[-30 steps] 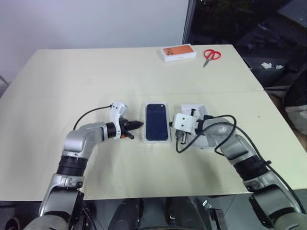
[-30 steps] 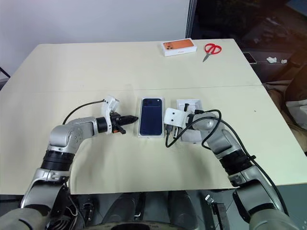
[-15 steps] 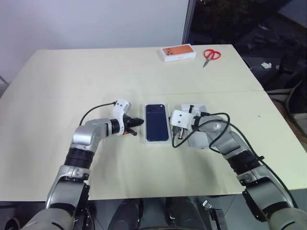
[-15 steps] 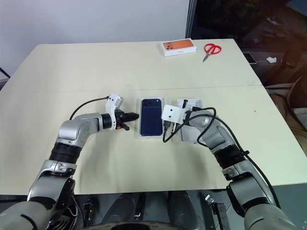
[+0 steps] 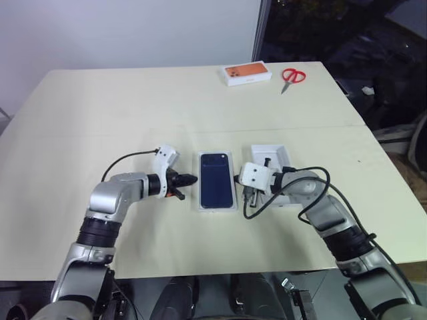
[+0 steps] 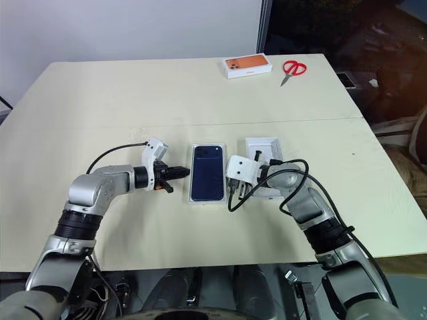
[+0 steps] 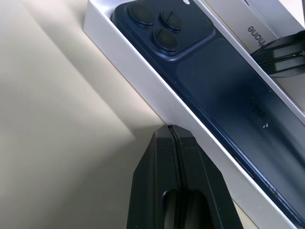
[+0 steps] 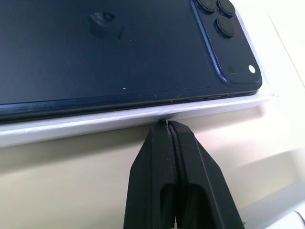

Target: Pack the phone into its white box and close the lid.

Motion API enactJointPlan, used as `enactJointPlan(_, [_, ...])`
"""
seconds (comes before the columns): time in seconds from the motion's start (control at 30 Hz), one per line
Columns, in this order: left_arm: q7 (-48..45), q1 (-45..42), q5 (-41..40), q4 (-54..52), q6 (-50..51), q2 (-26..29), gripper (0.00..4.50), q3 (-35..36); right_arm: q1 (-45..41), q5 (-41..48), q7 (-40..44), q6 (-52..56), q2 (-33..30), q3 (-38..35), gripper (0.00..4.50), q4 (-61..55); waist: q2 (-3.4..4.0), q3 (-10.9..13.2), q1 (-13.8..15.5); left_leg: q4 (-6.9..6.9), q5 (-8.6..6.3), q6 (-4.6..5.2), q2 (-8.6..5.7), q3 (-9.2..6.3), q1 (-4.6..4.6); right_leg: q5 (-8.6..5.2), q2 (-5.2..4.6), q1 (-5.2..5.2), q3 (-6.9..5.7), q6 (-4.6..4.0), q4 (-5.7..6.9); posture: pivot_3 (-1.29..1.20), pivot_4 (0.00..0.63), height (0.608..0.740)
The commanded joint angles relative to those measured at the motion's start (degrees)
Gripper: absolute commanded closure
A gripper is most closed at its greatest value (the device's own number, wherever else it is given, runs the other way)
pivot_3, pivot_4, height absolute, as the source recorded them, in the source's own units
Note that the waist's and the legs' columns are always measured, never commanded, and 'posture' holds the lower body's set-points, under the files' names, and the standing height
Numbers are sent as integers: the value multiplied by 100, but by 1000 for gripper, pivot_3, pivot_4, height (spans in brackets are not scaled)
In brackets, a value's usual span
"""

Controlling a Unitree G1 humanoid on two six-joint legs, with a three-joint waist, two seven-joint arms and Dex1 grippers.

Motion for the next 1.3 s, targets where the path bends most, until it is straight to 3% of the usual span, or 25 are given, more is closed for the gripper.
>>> enactJointPlan(0.03, [-126, 143, -131, -267, 102, 18, 4500, -139, -16, 134, 20, -47, 42, 18, 4446, -306, 0, 0, -1, 0, 0, 0, 0, 0, 0, 0, 0, 0, 0, 0, 0, 0, 150, 740])
enactJointPlan(0.33, [-37, 65, -67, -137, -96, 18, 4500, -34, 6, 409, 103, 61, -92, -262, 4446, -350, 0, 0, 11, 0, 0, 0, -1, 1, 0, 0, -1, 1, 0, 0, -1, 0, 150, 740])
enactJointPlan(0.57, [-237, 161, -131, -156, -554, 457, 4500, 365, 11, 1582, 231, 1248, -249, -1271, 4446, -1126, 1, 1, 2, -3, -1, 1, 2, 0, 0, 0, -1, -1, 1, 0, -1, 0, 150, 740])
enactJointPlan(0.67, [-293, -29, -476, -80, -453, 450, 3612, 776, -106, 2144, 71, 2449, -217, -1699, 3537, -1575, 1, 1, 17, -3, -5, 8, 5, -1, -2, 0, 0, -3, 0, 0, -1, 0, 150, 740])
enactJointPlan(0.8, [-731, -161, -546, -182, -1005, 696, 1684, 933, -5, 2477, 65, 3641, -695, -1777, 1571, -2246, 1, 1, 38, 0, -17, 30, 4, -1, -6, 0, -2, -2, -1, 0, -5, 0, 150, 740])
enactJointPlan(0.9, [-1024, -193, -611, -89, -1233, 865, 175, 970, -230, 2903, -359, 4995, -563, -2044, 59, -2646, 2, 1, 12, -1, -19, 32, 3, -1, -7, 0, -4, -2, -1, 0, -10, 0, 150, 740])
enactJointPlan(1.07, [-1338, -43, -564, -163, -1465, 984, 74, 827, -466, 3279, -1060, 6907, -97, -2386, 13, -3031, 2, 1, 12, -4, -20, 35, 7, -1, -7, 0, -3, -5, -1, -1, -8, 0, 150, 740])
enactJointPlan(1.17, [-1492, 128, -352, -284, -2242, 960, 74, 788, -772, 3247, -1510, 7691, 101, -2383, 13, -3075, 2, 1, 19, -3, -21, 36, 6, 0, -8, 1, -4, -5, 0, -3, -8, 0, 150, 740])
enactJointPlan(1.3, [-1700, 353, -179, -314, -2977, 1003, 74, 745, -1030, 3387, -2035, 8090, 393, -2372, 13, -2804, 3, 0, 12, -5, -21, 36, 7, 1, -10, 3, -4, -8, 0, -6, -11, 0, 150, 740])
